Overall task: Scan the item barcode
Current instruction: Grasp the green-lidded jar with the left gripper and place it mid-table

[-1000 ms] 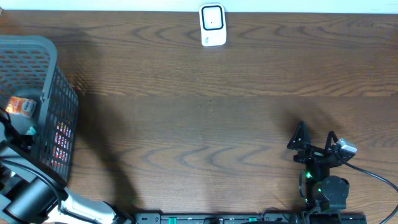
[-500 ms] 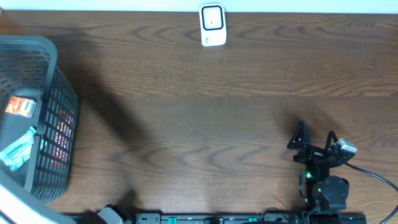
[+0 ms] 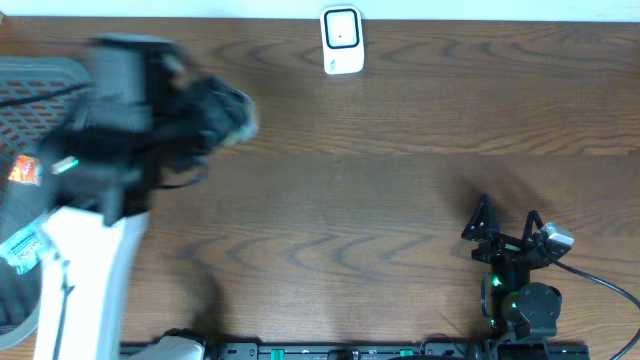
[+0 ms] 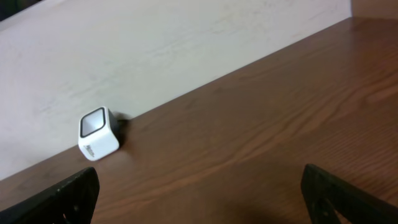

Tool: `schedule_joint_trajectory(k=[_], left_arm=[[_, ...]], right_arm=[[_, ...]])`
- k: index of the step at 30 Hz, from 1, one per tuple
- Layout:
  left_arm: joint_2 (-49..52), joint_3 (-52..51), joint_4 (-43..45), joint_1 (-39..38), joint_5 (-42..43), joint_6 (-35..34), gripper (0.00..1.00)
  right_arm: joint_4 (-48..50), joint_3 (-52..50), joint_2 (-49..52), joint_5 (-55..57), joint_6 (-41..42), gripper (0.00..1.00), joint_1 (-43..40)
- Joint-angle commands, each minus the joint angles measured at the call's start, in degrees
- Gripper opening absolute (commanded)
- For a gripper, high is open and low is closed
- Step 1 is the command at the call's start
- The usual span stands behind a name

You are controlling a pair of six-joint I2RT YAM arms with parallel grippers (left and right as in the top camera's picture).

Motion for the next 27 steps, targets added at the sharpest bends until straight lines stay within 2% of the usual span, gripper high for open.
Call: schedule_joint_trajectory(k=[1, 6, 11, 13, 22, 27], left_arm=[[6.23, -1.86, -0.59, -9.88, -14.99, -10.88, 0.65], [16.94, -2.95, -1.75, -16.76, -16.59, -22.82, 0.65], [27.34, -2.95, -2.01, -19.1, -16.26, -36.61, 0.65], [30.62, -2.95, -1.25, -19.58, -16.06, -39.6, 0.65], [40.98, -2.95, 7.98, -20.2, -6.97, -41.57, 0.65], [44.02, -2.95, 7.61, -20.61, -7.85, -40.89, 0.65]], right_arm=[[-0.15, -0.07, -0.07, 0.07, -0.17, 0.99, 0.07], [-0.13, -0.07, -0.07, 0.09, -0.17, 0.99, 0.07], [-0.13, -0.07, -0.07, 0.07, -0.17, 0.99, 0.07], [-0.15, -0.07, -0.07, 0.09, -0.17, 0.99, 0.07], [-0.13, -0.07, -0.07, 0.09, -0.17, 0.99, 0.07], [-0.13, -0.07, -0.07, 0.07, -0.17, 0.99, 0.07]])
